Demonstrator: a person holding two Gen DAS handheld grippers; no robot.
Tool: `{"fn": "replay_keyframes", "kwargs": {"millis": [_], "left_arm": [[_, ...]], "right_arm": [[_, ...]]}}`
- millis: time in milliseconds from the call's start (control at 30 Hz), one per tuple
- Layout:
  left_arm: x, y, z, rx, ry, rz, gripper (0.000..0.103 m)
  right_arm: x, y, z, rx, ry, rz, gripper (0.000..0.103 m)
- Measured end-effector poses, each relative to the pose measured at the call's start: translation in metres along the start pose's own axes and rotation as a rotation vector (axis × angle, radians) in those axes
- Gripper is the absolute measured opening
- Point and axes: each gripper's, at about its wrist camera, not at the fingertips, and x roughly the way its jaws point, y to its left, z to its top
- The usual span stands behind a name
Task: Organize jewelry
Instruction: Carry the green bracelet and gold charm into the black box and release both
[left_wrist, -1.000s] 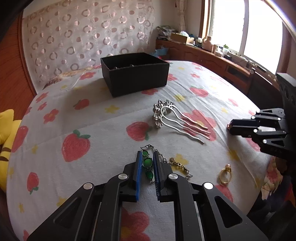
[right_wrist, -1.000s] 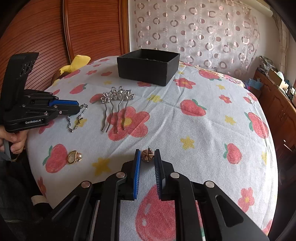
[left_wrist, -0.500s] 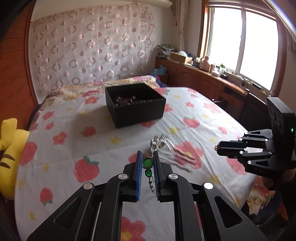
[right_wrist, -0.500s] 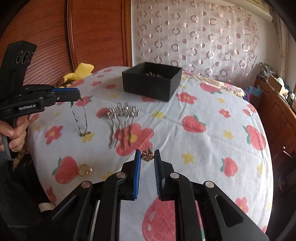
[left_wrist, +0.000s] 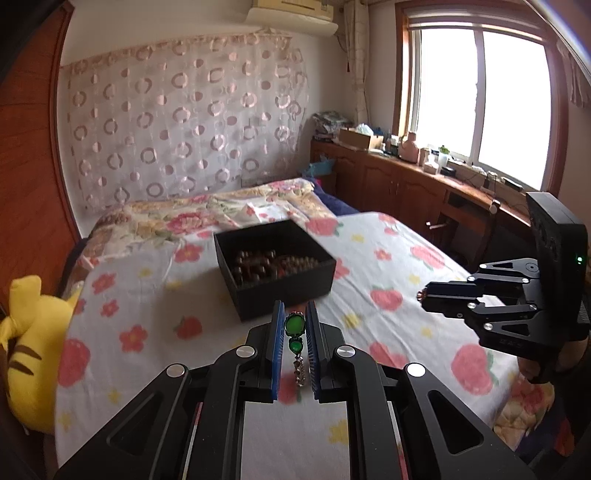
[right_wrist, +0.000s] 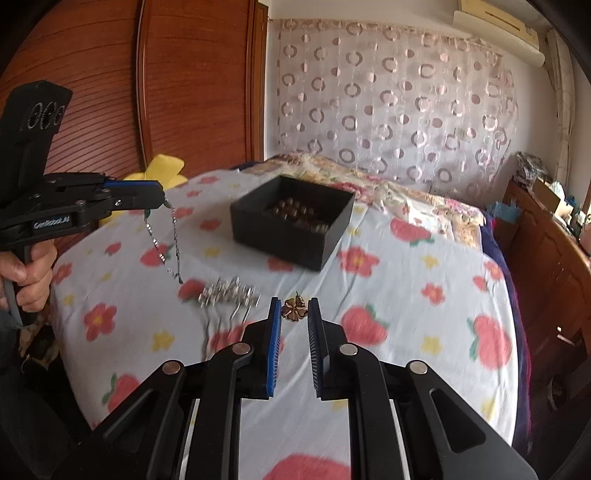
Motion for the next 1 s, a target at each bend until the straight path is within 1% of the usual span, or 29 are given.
{"fn": "replay_keyframes", "kwargs": {"millis": [233,433,567,633,767,933,1000], "left_arm": [[0.002,0.005,0.034,0.005,-0.049,-0.002,0.01],[0.013,0.011,0.056,0.001,-0.064,0.003,0.011],[0.023,0.014,0.064,0.004,-0.057,0.013,0.011],[0.029,0.018,0.067,-0.003,-0.042,0.008,0.011],[0.04,0.025,0.073,0.011,-0.015,0.028,0.011],[0.05,0.032,0.082,0.026,-0.001,0.055,0.011],[0.054,0.035,0.085,0.022,-0.002,0.058,0.011]], "right_arm": [[0.016,-0.009,0.046,0.003,-0.053,0.019,0.016],[0.049,-0.011,0.07,0.001,-0.043,0.031,0.016],[0.078,-0.015,0.081,0.009,-0.013,0.026,0.016],[0.093,-0.018,0.086,0.018,0.004,0.02,0.016],[0.119,-0.029,0.094,0.045,0.036,0.014,0.016],[0.135,-0.041,0.101,0.095,0.047,0.02,0.017],[0.137,-0.046,0.104,0.107,0.047,0.007,0.017]]}}
